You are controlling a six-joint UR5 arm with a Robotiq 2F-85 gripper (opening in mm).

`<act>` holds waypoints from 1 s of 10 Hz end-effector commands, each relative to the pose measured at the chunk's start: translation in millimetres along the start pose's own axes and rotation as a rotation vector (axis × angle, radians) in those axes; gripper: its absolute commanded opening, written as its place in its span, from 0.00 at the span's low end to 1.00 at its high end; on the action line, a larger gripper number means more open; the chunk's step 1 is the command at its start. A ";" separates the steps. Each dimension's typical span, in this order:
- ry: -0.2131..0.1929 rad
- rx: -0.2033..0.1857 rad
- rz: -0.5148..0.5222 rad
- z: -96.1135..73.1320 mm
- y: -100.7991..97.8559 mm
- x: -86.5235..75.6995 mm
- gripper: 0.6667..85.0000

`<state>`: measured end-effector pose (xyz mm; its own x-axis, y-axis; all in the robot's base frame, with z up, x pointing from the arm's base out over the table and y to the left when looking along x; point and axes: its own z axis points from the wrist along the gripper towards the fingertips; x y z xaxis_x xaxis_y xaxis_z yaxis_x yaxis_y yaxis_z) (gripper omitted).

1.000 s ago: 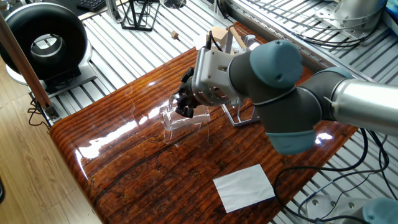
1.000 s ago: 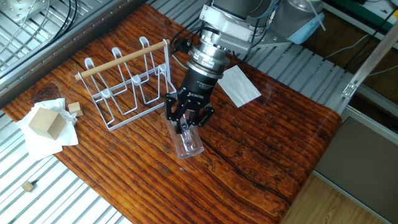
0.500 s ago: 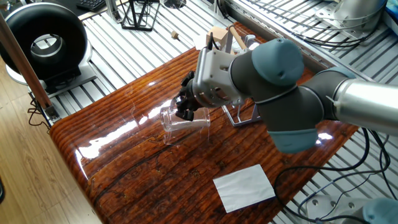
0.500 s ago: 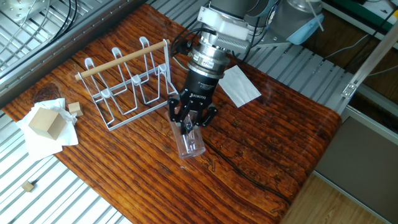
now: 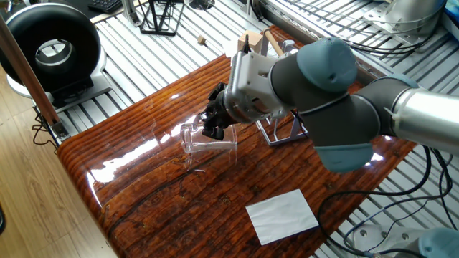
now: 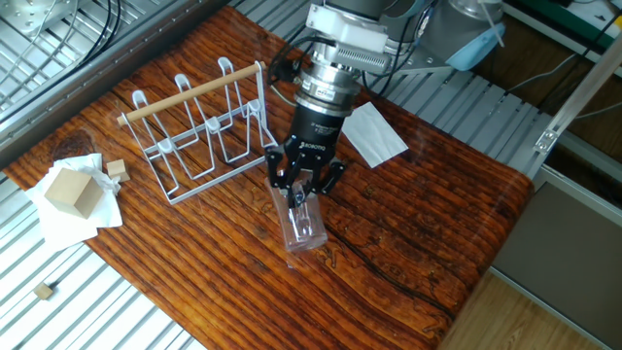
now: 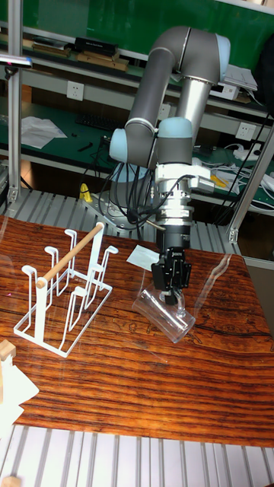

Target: Put the cup on the cup rack

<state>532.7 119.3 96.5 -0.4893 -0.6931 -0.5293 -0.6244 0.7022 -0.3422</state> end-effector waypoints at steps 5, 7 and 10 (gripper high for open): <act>0.034 -0.002 0.030 -8.7 -4.7 9.0 0.00; 0.070 -0.040 0.029 -11.7 6.5 17.2 0.00; 0.172 0.022 -0.039 -33.9 8.6 25.1 0.00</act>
<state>507.5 108.0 97.7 -0.5427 -0.7165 -0.4382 -0.6371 0.6912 -0.3411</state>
